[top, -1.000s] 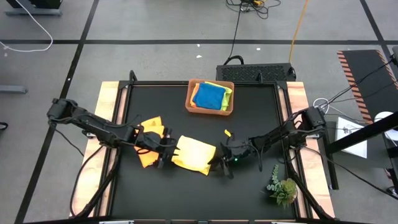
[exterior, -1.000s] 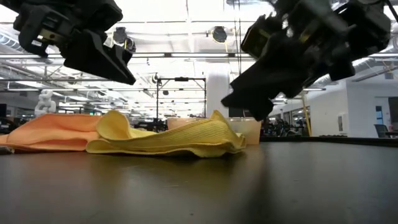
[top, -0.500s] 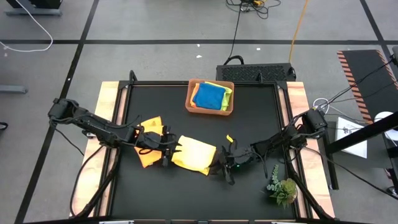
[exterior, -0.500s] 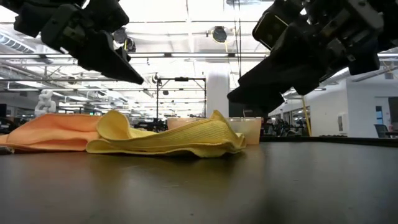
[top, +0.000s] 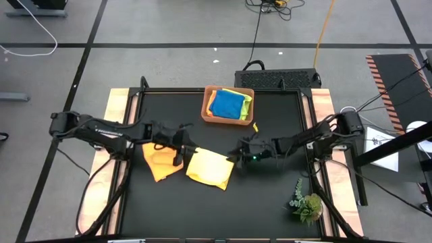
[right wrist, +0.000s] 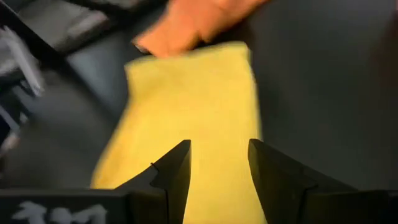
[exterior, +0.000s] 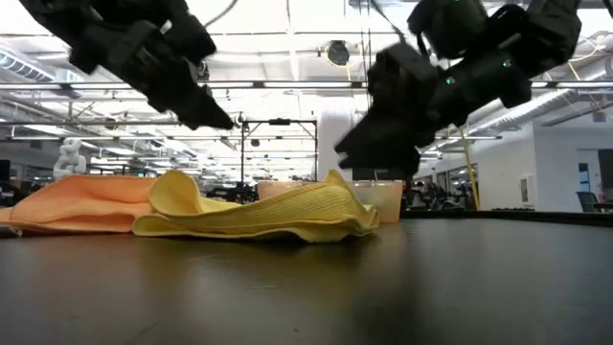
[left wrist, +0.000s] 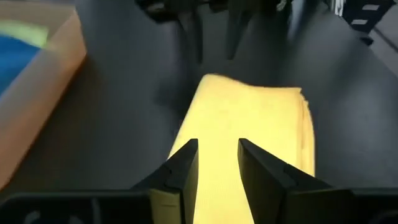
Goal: Fold microfiber towels
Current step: Put the yellow microfiber towel into the orange bin, then fold the orange microfiber towel
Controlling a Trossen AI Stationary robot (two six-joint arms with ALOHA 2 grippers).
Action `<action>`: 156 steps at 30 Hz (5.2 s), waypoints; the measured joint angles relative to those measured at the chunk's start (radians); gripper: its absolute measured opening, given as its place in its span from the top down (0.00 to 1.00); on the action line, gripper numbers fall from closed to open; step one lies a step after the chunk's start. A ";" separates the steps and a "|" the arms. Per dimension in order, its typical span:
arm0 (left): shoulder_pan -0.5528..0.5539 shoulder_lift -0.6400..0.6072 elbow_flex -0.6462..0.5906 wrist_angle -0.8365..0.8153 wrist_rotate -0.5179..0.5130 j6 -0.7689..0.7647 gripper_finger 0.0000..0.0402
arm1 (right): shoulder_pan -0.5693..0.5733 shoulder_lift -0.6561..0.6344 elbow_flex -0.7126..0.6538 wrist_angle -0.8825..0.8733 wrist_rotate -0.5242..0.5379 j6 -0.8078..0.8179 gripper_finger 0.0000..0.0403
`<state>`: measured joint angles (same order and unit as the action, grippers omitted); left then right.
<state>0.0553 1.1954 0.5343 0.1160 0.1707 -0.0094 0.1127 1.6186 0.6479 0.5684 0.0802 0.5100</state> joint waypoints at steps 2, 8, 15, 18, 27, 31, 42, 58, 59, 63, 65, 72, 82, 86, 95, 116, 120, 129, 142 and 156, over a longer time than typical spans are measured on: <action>0.061 0.017 0.000 -0.003 0.054 -0.003 0.71 | -0.025 -0.008 -0.002 -0.049 -0.010 0.009 0.63; 0.211 0.097 0.000 0.005 0.184 0.019 0.71 | -0.091 0.007 -0.001 -0.112 -0.088 0.057 0.62; 0.282 0.260 0.022 0.066 0.252 0.029 0.55 | -0.144 0.072 -0.001 -0.110 -0.199 0.098 0.62; 0.292 0.329 0.072 0.040 0.253 0.029 0.45 | -0.151 0.093 -0.001 -0.105 -0.216 0.101 0.62; 0.310 0.543 0.269 -0.242 0.350 0.057 0.25 | -0.149 0.140 0.000 -0.060 -0.304 0.156 0.62; 0.295 0.578 0.298 -0.307 0.380 0.087 0.26 | -0.131 0.158 0.001 -0.013 -0.344 0.165 0.62; 0.290 0.491 0.349 -0.426 0.451 0.104 0.31 | -0.117 0.160 0.001 0.004 -0.400 0.201 0.62; 0.149 0.522 0.335 -0.502 0.362 0.131 0.31 | -0.090 0.162 0.001 -0.027 -0.448 0.151 0.56; 0.144 0.526 0.337 -0.502 0.359 0.131 0.31 | -0.090 0.162 0.001 -0.027 -0.449 0.152 0.56; 0.122 0.536 0.338 -0.490 0.334 0.139 0.37 | -0.083 0.163 0.000 -0.034 -0.450 0.144 0.60; 0.105 0.538 0.337 -0.470 0.301 0.163 0.45 | -0.075 0.163 0.000 -0.046 -0.448 0.111 0.62; 0.083 0.545 0.334 -0.413 0.306 0.227 0.90 | -0.052 0.163 -0.001 -0.053 -0.407 0.041 0.77; 0.083 0.484 0.399 -0.411 0.170 0.246 0.98 | -0.054 -0.043 -0.003 -0.217 -0.342 -0.061 0.99; 0.084 0.433 0.472 -0.421 0.025 0.300 0.99 | -0.062 -0.187 -0.002 -0.356 -0.232 -0.123 0.99; 0.133 0.386 0.620 -0.371 -0.285 0.347 0.99 | -0.148 -0.435 -0.002 -0.506 0.098 -0.256 1.00; 0.479 0.487 0.587 -0.142 -0.047 0.262 0.98 | -0.630 -0.366 -0.003 -0.389 0.073 -0.437 1.00; 0.515 0.565 0.584 -0.094 -0.046 0.257 0.98 | -0.699 -0.292 -0.002 -0.313 0.027 -0.449 1.00; 0.576 0.685 0.583 0.026 -0.037 0.232 0.94 | -0.813 -0.107 -0.001 -0.131 -0.059 -0.451 1.00; 0.591 0.703 0.584 0.043 -0.032 0.232 0.84 | -0.848 -0.066 -0.001 -0.075 -0.104 -0.440 0.82; 0.567 0.500 0.687 -0.364 -0.067 0.234 0.54 | -0.732 -0.313 -0.001 -0.220 -0.143 -0.398 0.63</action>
<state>0.6218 1.6957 1.2209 -0.2484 0.1038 0.2246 -0.6196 1.3052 0.6468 0.3486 -0.0630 0.1124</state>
